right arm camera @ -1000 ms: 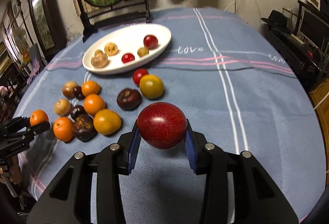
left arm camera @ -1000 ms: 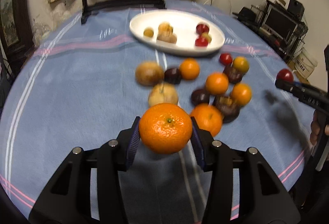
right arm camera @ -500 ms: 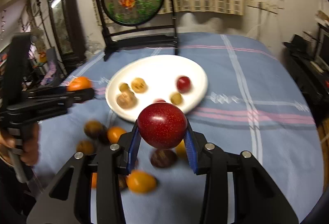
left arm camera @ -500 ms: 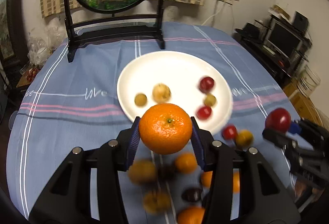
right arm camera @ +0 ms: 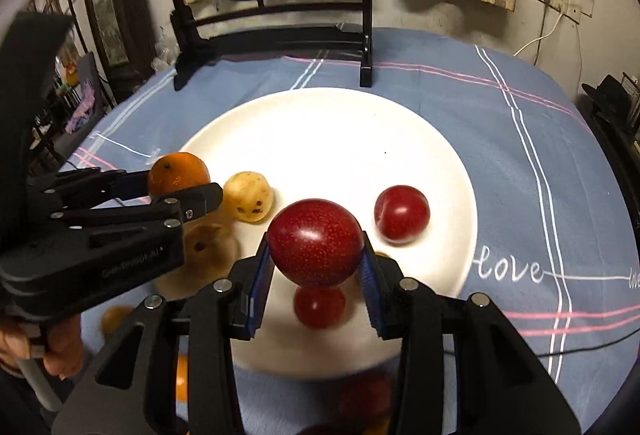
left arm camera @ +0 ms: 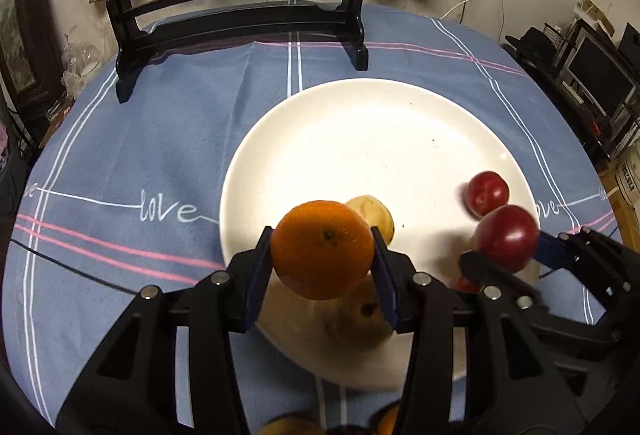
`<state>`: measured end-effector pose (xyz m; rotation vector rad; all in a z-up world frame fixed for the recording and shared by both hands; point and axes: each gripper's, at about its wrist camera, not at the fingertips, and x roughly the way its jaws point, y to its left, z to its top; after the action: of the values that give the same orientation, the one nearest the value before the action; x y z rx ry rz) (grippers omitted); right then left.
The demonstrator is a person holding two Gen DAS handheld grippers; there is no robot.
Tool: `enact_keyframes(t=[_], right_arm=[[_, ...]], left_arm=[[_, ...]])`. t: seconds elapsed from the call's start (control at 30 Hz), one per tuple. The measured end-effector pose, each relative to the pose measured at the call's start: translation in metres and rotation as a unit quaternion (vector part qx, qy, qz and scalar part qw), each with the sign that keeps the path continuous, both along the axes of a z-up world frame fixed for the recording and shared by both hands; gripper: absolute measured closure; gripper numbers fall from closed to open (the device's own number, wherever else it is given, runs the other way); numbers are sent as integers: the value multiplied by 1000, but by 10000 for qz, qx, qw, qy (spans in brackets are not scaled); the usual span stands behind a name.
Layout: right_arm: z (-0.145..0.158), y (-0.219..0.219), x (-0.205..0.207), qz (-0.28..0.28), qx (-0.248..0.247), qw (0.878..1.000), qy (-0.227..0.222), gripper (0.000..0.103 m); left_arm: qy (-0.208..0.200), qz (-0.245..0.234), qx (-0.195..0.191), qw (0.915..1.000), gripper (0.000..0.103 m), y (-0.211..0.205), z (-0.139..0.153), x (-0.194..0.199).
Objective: Organize fruits
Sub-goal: 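Place the tangerine on the plate with the left gripper while the right places the red plum, then grasp a pale spotted pear with the left gripper while the right grasps a yellow-orange fruit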
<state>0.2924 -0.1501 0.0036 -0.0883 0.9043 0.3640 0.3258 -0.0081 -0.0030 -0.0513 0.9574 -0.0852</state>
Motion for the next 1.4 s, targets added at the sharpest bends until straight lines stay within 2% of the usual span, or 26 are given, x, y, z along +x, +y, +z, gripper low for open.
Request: enact_keyframes(t=[0.07, 0.1, 0.17, 0.33, 0.4, 0.63, 0.87, 1.07, 1.4], right_arm=[[-5, 0, 2, -35, 45, 10000, 39, 58], [-6, -2, 3, -84, 103, 9999, 27, 58], [-6, -6, 4, -168, 182, 9997, 40, 57], [6, -25, -10, -357, 538, 9979, -51, 56], [11, -36, -22, -384, 719, 9966, -84, 50], [17, -78, -79, -501, 1226, 9911, -136, 39], [8, -112, -144, -725, 1688, 9830, -64, 38], [-9, -126, -175, -1068, 1512, 9825, 187, 38], [-15, -106, -204, -877, 924, 9918, 7, 38]], left_arm=[[-39, 32, -75, 10000, 53, 0, -1, 3], [-96, 50, -116, 9999, 45, 0, 0, 3], [-168, 87, -181, 9997, 38, 0, 4, 2], [-351, -72, -220, 9991, 35, -5, 19, -12], [-532, -110, -161, 9984, 24, -4, 29, -26], [-767, -101, -10, 9970, 19, 4, 44, -80], [-883, -86, -2, 9961, 14, 20, 37, -136], [-748, 13, -32, 9972, 13, 30, 23, -174], [-594, 0, 232, 9980, 13, 29, 0, -209]])
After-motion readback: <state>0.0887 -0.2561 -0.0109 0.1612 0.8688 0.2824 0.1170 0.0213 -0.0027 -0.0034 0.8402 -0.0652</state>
